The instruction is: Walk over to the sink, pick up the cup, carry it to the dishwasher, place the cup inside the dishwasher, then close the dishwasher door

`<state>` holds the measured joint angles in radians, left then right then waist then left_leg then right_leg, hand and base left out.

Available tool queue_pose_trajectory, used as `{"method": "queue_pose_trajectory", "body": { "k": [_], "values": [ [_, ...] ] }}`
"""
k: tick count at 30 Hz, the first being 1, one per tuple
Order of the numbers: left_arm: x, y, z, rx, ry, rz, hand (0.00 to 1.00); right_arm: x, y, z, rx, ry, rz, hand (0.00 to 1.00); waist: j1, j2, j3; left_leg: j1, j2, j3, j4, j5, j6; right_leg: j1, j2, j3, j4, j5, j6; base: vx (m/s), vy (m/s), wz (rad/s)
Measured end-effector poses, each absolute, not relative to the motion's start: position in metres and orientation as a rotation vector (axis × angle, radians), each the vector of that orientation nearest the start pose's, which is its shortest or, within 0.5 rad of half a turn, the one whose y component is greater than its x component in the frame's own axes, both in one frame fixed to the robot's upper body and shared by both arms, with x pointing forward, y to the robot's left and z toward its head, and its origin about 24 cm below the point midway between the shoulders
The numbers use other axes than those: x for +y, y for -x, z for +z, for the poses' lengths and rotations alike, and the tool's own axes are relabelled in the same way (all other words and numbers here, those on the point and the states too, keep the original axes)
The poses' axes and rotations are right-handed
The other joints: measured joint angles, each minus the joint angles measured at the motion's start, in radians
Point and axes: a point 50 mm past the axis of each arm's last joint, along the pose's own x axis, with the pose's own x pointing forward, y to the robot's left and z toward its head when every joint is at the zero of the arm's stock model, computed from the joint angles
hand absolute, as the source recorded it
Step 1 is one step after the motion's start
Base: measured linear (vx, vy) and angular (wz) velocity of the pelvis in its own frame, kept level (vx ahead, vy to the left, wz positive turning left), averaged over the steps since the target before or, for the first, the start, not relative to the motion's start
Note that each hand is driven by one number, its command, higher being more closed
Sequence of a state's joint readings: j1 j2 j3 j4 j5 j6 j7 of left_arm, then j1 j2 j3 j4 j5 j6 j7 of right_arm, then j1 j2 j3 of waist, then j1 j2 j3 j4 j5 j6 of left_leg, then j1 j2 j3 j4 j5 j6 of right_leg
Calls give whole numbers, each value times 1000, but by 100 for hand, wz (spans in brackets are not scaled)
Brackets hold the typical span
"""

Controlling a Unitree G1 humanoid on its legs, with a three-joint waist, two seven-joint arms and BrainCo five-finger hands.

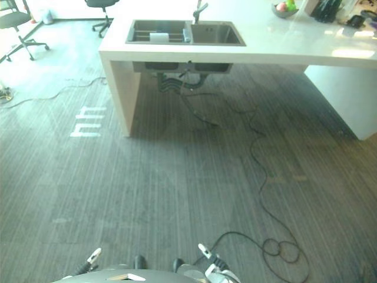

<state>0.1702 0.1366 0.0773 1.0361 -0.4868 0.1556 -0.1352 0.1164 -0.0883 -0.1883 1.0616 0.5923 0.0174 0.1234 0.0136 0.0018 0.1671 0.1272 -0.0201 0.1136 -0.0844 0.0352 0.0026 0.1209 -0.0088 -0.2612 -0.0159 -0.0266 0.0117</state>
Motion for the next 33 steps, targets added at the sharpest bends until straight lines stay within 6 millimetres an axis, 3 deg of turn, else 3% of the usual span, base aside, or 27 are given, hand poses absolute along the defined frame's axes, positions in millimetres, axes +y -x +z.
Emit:
{"method": "queue_pose_trajectory", "body": {
  "k": [9, 12, 16, 19, 21, 22, 23, 24, 25, 27, 29, 30, 31, 32, 33],
  "values": [
    [203, -42, -171, 1320, 494, 334, 0, -199, -57, -170, 1132, -781, -498, 0, -17, -10, -17, -19, -1, 39, 0, -8, 13, 2, -1, 8, -51, 29, 7, 2, 20, -5],
    [205, -41, -171, 1336, 484, 345, 0, -200, -54, -170, 1140, -842, -532, 0, -21, -12, -21, -6, -2, 52, 0, -2, 22, 16, 1, 16, -65, 54, -14, 103, 17, -9],
    [208, -40, -172, 1361, 478, 356, 0, -198, -50, -172, 1178, -847, -533, 0, -22, -20, -25, 7, 3, 66, 1, -9, 12, 23, 7, 26, -65, 60, -24, 48, 8, -10],
    [208, -38, -172, 1380, 509, 399, 0, -198, -54, -172, 1212, -780, -483, 0, -21, -23, -23, 18, 9, 91, 42, -40, -16, 44, 4, 28, -59, 50, -29, -3, -4, -14],
    [210, -40, -171, 1365, 541, 442, 0, -197, -67, -170, 1178, -767, -458, 0, -20, -27, -2, -66, 31, 116, 257, -120, -49, 39, -8, 30, -10, -10, -22, -31, -16, 3],
    [209, -43, -171, 1336, 595, 490, 0, -196, -72, -168, 1153, -753, -437, 0, -17, -24, 17, -152, 65, 148, 464, -150, -57, 30, -13, 31, 32, -43, -27, -108, -22, 15],
    [205, -44, -171, 1308, 671, 532, 0, -199, -76, -166, 1119, -743, -436, 0, -13, -13, 31, -245, 113, 164, 677, -137, -66, 42, -8, 31, 52, -55, -32, -112, -14, 10],
    [203, -45, -172, 1295, 710, 546, 0, -200, -78, -165, 1107, -726, -432, 0, -6, -9, 43, -286, 130, 164, 759, -139, -78, 56, -6, 33, 57, -56, -36, -43, 35, 2],
    [198, -48, -172, 1282, 757, 555, 0, -205, -83, -163, 1067, -703, -434, 0, 4, 7, 62, -322, 155, 163, 818, -183, -80, 78, -5, 36, 72, -67, -38, 3, 84, -8],
    [188, -43, -173, 1279, 783, 532, 0, -212, -102, -157, 962, -682, -435, 0, 18, 43, 78, -317, 154, 163, 649, -197, -92, 118, -13, 68, 75, -79, -26, 7, 152, -37],
    [187, -36, -174, 1272, 783, 520, 0, -211, -119, -150, 888, -668, -400, 0, 26, 48, 79, -292, 144, 157, 459, -169, -106, 124, -27, 110, 64, -81, -23, 24, 171, -74],
    [181, -21, -175, 1296, 796, 530, 0, -212, -129, -144, 835, -650, -381, 0, 36, 65, 76, -267, 151, 137, 338, -154, -140, 136, -15, 155, 18, -80, -24, 48, 167, -88],
    [172, -10, -177, 1328, 816, 534, 0, -215, -134, -141, 808, -630, -369, 0, 46, 98, 64, -266, 180, 113, 285, -171, -167, 151, 35, 180, 2, -85, -30, 196, 182, -80],
    [161, -7, -177, 1345, 830, 511, 0, -220, -146, -134, 757, -589, -346, 0, 45, 163, 70, -306, 231, 86, 308, -76, -147, 102, 98, 182, 193, -126, -19, 250, 75, -30],
    [168, -2, -177, 1361, 795, 498, 0, -211, -148, -135, 757, -588, -318, 0, 54, 89, 78, -340, 180, 94, 369, -80, -141, 130, 79, 194, 226, -217, -56, 229, 45, 5]
  ]
}}
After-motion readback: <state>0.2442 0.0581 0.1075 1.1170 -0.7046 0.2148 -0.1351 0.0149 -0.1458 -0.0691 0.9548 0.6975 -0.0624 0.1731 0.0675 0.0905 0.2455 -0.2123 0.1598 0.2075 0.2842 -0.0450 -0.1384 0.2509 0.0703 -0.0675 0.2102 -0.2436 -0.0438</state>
